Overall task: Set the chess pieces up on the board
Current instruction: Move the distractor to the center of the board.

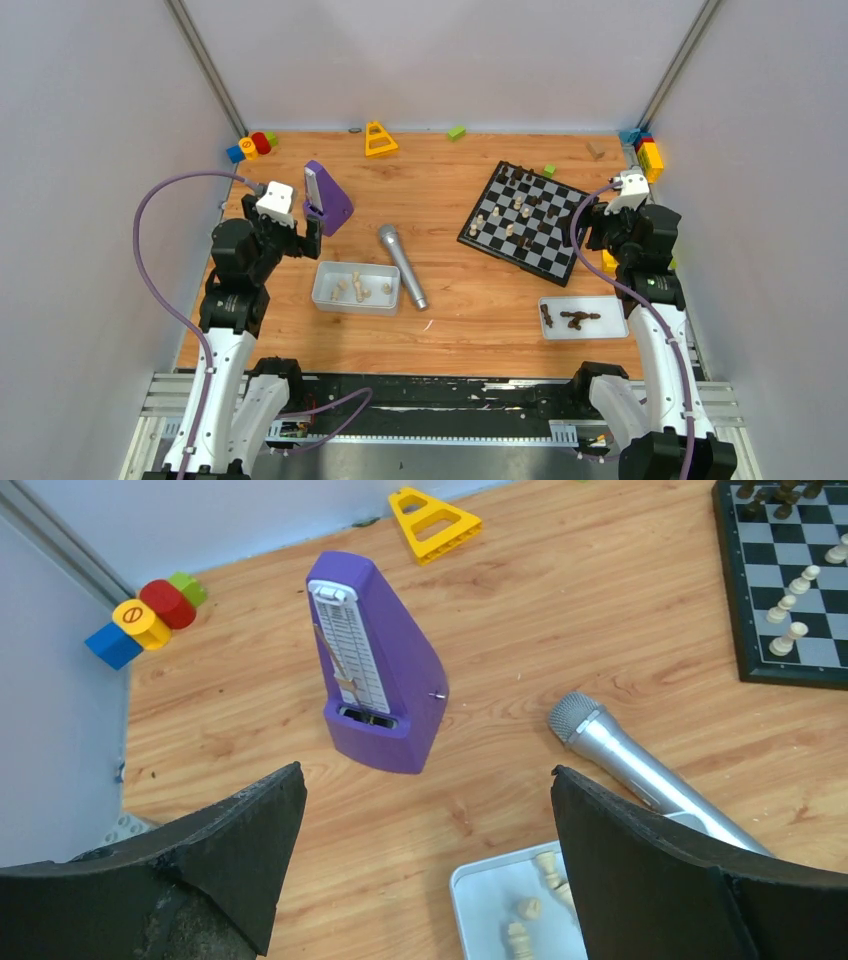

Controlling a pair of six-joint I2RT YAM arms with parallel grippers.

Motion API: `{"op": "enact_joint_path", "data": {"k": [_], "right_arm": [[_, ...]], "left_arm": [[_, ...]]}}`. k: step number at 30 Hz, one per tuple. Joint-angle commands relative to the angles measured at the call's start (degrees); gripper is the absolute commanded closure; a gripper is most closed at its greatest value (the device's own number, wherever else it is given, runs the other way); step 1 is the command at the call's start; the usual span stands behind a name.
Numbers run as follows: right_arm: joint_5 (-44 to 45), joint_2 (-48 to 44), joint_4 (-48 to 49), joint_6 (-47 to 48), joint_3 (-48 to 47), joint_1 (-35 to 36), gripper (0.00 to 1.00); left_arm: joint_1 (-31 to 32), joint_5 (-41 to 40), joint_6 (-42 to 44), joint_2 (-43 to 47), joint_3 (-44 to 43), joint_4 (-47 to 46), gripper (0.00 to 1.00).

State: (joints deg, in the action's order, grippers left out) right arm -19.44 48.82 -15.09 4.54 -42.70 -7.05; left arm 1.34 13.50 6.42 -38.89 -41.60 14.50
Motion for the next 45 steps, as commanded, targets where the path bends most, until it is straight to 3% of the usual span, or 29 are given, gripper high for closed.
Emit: {"op": "enact_joint_path", "data": {"k": [1, 10, 18, 25, 31, 38, 45], "right_arm": [[-0.91, -0.73, 2.70, -0.05, -0.91, 0.02, 0.00], [-3.28, -0.74, 2.33, 0.30, -0.96, 0.11, 0.00], [-10.70, -0.76, 0.14, 2.58, -0.70, 0.11, 0.00], [-19.21, -0.54, -1.78, 5.60, -0.09, 1.74, 0.00], [-10.38, 6.22, 0.21, 6.44, -1.41, 17.11, 0.00], [-1.79, 25.92, 4.66, 6.84, -7.08, 39.13, 0.06], [1.10, 44.51, 5.56, 3.15, -15.52, 51.12, 0.12]], "left_arm": [[-0.38, 2.82, -0.64, 0.18, 0.02, -0.65, 0.00], [-0.38, 4.69, 1.02, -0.56, -1.03, 1.64, 0.00], [0.27, 19.27, 11.90, -3.84, -6.94, 12.06, 0.00], [9.79, 11.47, 16.06, -10.41, -8.13, 16.80, 0.00], [12.89, 8.53, 14.91, -10.87, -5.49, 14.70, 0.00], [12.89, 2.33, 15.49, -7.15, -2.47, 11.76, 0.00], [12.06, -4.14, 15.29, -5.70, -1.90, 10.87, 0.00]]}}
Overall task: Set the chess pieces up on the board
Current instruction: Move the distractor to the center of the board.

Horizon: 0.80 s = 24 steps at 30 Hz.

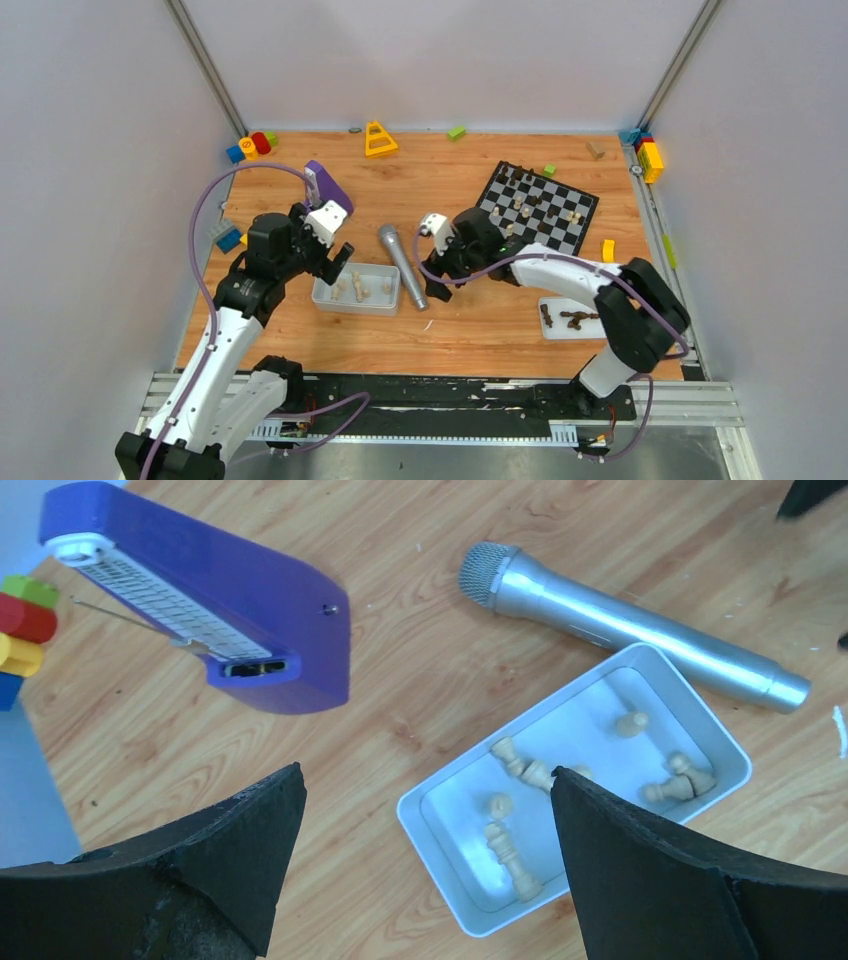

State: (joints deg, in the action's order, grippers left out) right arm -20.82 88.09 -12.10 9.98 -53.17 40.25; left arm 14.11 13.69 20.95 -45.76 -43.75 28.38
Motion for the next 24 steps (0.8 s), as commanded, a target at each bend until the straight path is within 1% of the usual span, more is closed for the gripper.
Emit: {"op": "enact_joint_path", "data": {"k": [1, 5, 10, 12, 18, 21, 24], "right_arm": [[2.18, 6.55, 2.41, -2.59, -5.63, 4.61, 0.12], [2.47, 9.03, 2.34, -3.34, -6.19, 7.53, 0.12], [6.38, 12.91, 2.43, -3.74, -7.57, 10.28, 0.15], [9.58, 15.42, 2.23, -4.22, -8.82, 10.81, 0.20], [17.40, 20.01, 0.30, -3.21, -13.66, 10.14, 0.48], [18.82, 20.97, -0.13, -2.38, -16.38, 8.95, 0.57], [19.71, 23.65, -1.19, -1.20, -20.75, 7.37, 0.62]], "left_arm": [[-0.95, -4.43, 0.67, 1.13, 0.20, -2.91, 0.00], [-1.69, -4.37, 0.33, 1.32, 0.06, -2.70, 0.00], [-1.79, -4.65, 0.10, 1.75, 0.14, -3.08, 0.00], [-1.87, -4.77, 0.14, 1.97, 0.29, -3.28, 0.00], [-1.89, -4.67, 0.01, 1.91, 0.34, -3.70, 0.00], [-1.87, -4.49, -0.07, 1.91, 0.11, -3.83, 0.00], [-1.89, -4.47, -0.06, 1.98, 0.24, -3.92, 0.00]]}}
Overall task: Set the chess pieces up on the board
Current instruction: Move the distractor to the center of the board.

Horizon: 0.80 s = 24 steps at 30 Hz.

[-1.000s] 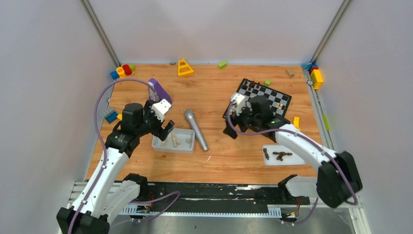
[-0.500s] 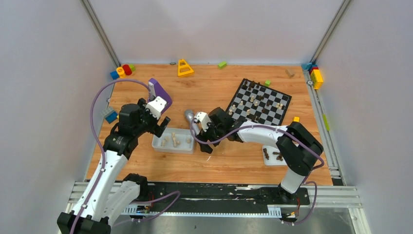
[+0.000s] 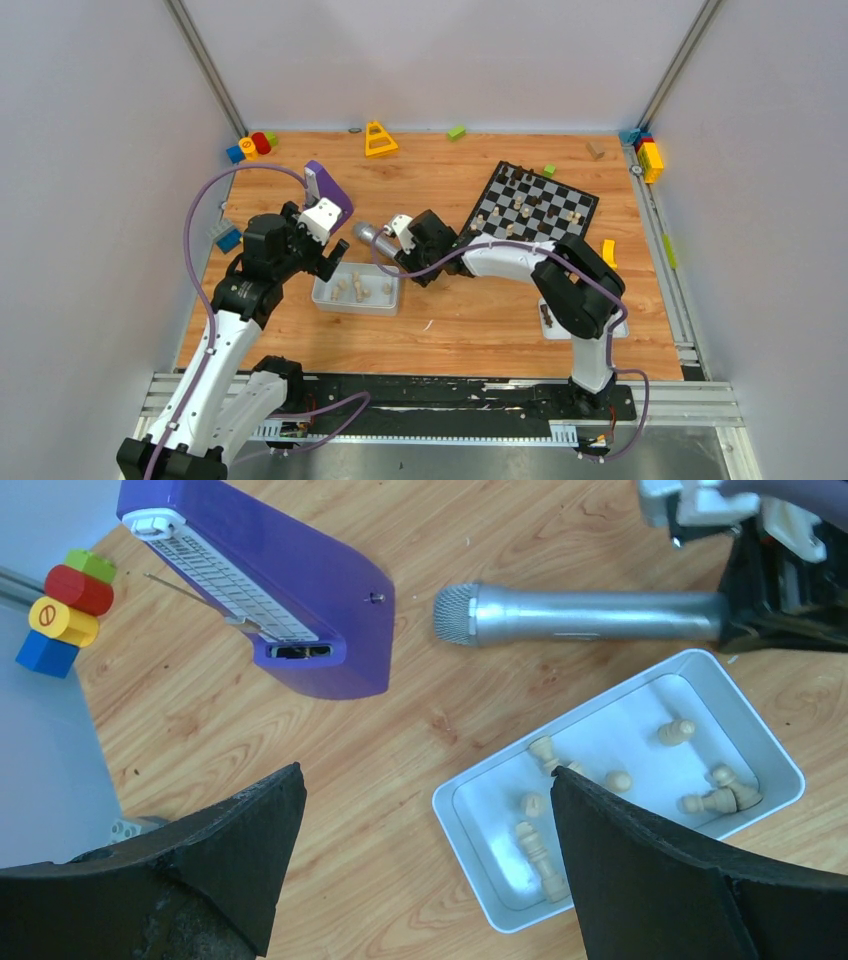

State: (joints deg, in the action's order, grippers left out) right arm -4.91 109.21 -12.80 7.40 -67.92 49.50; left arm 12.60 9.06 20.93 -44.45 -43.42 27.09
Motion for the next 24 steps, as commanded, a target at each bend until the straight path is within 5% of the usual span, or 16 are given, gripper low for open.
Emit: {"op": "enact_joint_path", "data": {"k": [1, 7, 11, 16, 24], "right_arm": [[3.89, 3.58, -0.89, 1.80, -7.65, -2.40, 0.64], [4.83, 10.92, -2.79, 2.72, -18.71, -4.88, 0.62], [3.19, 10.11, -4.77, 1.40, -21.19, -6.50, 0.35], [0.63, -0.86, -6.17, 1.91, -15.19, -9.41, 0.24], [-7.01, -22.04, -18.50, 11.77, 0.46, -14.73, 0.25]], "left_arm": [[-0.38, 0.17, -0.02, 0.67, -0.09, -2.65, 0.00], [-0.38, 0.55, 0.05, 0.51, 0.00, -2.95, 0.00], [-0.38, 1.33, 0.41, 0.21, -0.21, -2.97, 0.00], [-0.38, 3.47, 1.75, 0.55, 0.65, -3.46, 0.00], [-0.38, 5.88, 3.99, 0.55, 2.64, -4.00, 0.00]]}}
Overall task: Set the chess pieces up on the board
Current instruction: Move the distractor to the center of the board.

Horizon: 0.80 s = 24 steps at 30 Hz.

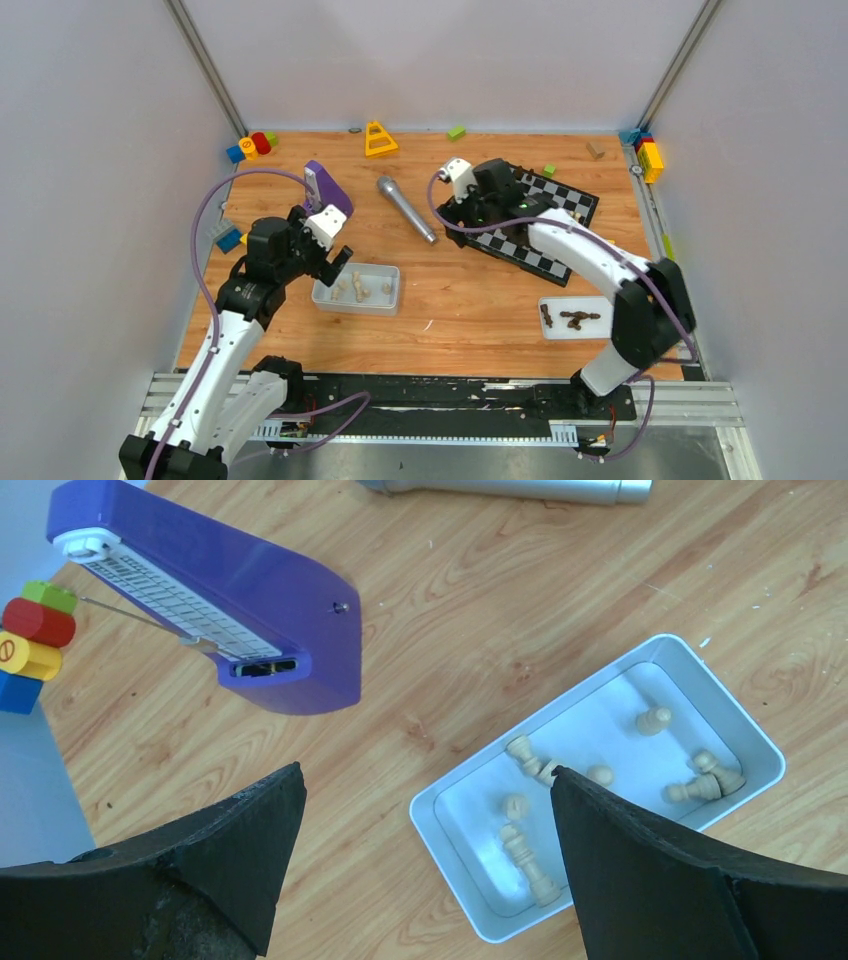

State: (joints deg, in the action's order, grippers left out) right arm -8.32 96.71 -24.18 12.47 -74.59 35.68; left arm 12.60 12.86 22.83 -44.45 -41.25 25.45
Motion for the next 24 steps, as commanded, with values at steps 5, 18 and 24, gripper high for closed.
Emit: {"op": "enact_joint_path", "data": {"k": [5, 18, 24], "right_arm": [[-0.80, -19.47, -11.89, 10.93, 21.31, -1.09, 0.30], [4.89, -21.48, -9.75, 17.48, 33.78, -6.87, 0.39], [5.90, -19.26, -9.72, 20.29, 35.60, -10.18, 0.43]], "left_arm": [[-0.38, 3.99, 1.78, 0.17, 0.69, -2.42, 0.00], [-0.37, 6.31, 0.65, -1.27, 0.77, -4.51, 0.00], [-0.38, 6.30, 0.76, -1.26, 1.00, -4.53, 0.00]]}}
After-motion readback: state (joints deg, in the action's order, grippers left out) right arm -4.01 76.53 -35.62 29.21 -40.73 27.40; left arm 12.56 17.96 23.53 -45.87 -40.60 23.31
